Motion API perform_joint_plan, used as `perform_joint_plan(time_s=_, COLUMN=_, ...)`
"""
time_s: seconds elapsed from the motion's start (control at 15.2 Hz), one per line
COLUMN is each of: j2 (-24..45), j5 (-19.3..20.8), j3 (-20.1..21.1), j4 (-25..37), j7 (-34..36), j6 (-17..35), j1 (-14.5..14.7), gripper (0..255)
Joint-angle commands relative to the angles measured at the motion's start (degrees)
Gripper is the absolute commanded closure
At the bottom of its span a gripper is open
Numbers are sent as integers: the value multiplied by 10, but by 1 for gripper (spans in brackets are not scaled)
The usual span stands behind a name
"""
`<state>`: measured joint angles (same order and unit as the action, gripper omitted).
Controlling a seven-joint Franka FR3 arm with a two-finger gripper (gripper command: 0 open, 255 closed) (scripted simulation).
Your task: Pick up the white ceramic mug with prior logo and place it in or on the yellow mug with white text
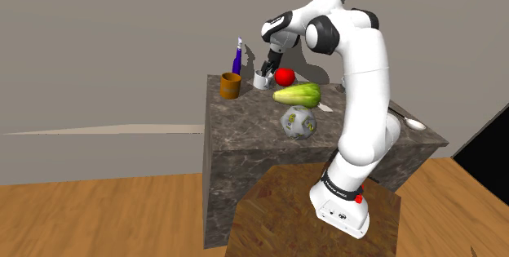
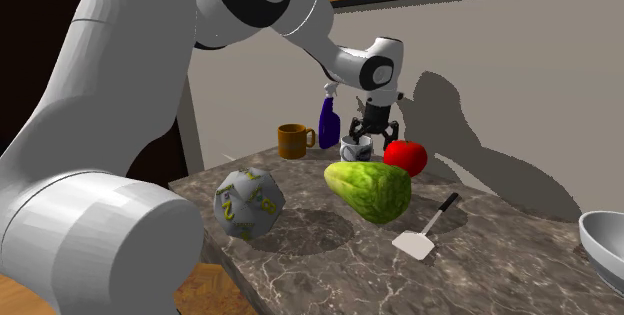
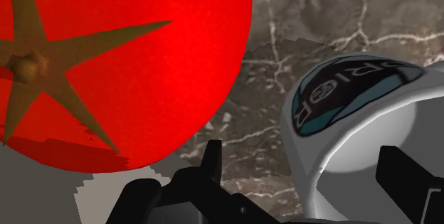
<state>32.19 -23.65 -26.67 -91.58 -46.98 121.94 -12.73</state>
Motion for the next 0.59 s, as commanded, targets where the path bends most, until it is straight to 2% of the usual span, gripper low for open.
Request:
perform_joint_plan(time_s=0.0, j2=0, j5=0, j3=0, j4=0, j7=0, j6=1, j1=0, gripper=0)
perform_joint_plan(time_s=0.26, j2=0, j5=0, j3=0, j4=0, j7=0, j6=1, j1=0, gripper=0)
perform_joint_plan(time_s=0.33, j2=0, j5=0, j3=0, j4=0, j7=0, j6=1, j1=0, gripper=255)
perform_joint_plan(time_s=0.53, j2=0, j5=0, j3=0, j4=0, j7=0, j6=1, j1=0, gripper=255)
